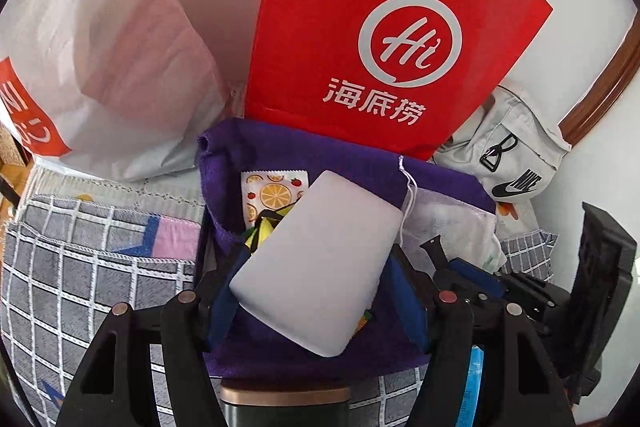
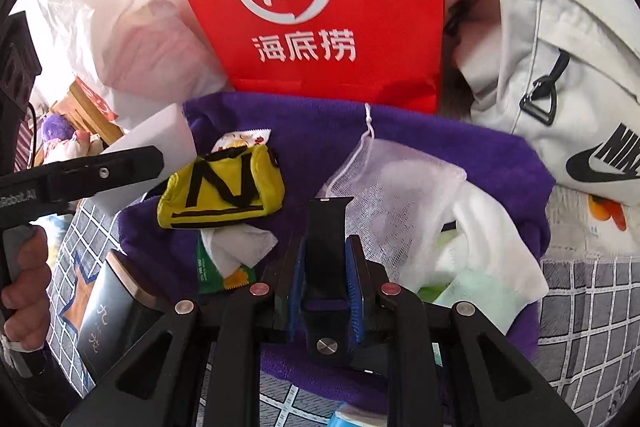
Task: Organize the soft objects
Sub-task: 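Lower both items onto the towel and open both grippers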
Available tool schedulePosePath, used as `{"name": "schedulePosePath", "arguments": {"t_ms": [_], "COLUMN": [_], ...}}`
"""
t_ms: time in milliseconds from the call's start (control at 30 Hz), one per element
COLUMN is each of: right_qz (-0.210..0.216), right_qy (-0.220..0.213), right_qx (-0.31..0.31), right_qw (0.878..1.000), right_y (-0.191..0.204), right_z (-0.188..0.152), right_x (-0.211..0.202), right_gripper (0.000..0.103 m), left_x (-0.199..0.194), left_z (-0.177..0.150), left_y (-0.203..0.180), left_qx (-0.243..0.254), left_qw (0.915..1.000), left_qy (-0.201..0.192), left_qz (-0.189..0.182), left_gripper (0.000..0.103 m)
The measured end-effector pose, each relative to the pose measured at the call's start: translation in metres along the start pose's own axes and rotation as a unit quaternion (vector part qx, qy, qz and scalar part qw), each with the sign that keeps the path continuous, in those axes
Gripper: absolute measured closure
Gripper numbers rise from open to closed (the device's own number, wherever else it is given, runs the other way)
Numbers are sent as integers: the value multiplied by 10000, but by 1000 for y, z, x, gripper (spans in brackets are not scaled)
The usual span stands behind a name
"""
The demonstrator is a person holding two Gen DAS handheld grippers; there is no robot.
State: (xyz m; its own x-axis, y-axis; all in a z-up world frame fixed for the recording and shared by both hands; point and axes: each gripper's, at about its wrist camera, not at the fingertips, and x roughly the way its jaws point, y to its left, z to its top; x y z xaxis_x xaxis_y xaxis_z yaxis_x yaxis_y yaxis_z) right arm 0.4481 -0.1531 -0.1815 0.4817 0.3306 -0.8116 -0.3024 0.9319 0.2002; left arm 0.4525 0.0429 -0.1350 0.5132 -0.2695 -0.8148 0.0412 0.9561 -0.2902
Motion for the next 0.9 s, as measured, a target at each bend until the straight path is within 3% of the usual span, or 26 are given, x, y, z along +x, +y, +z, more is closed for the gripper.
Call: {"name": "schedulePosePath", "arguments": {"t_ms": [200, 333, 667, 900], "right_qz": [-40, -94, -632, -702], "right_qy": [18, -226, -776, -867], "right_qx": [75, 15, -39, 155], "right_qw": [10000, 9997, 9950, 9936], "right_y": [-2, 0, -11, -25], "right_z": [0, 1, 5, 5], "right_x": [-3, -22, -67, -74], "right_gripper": [81, 65, 58, 58], "left_x": [8, 15, 37, 43], "left_z": [-3, -8, -15, -15], "left_y": [-9, -17, -30, -36], "left_qx": [64, 146, 254, 191], "left_qw": [9999, 9996, 9984, 9980], "left_qy": [111, 210, 493, 568], "left_qz": [-52, -86, -76, -180], "left_gripper": [36, 36, 35, 29]}}
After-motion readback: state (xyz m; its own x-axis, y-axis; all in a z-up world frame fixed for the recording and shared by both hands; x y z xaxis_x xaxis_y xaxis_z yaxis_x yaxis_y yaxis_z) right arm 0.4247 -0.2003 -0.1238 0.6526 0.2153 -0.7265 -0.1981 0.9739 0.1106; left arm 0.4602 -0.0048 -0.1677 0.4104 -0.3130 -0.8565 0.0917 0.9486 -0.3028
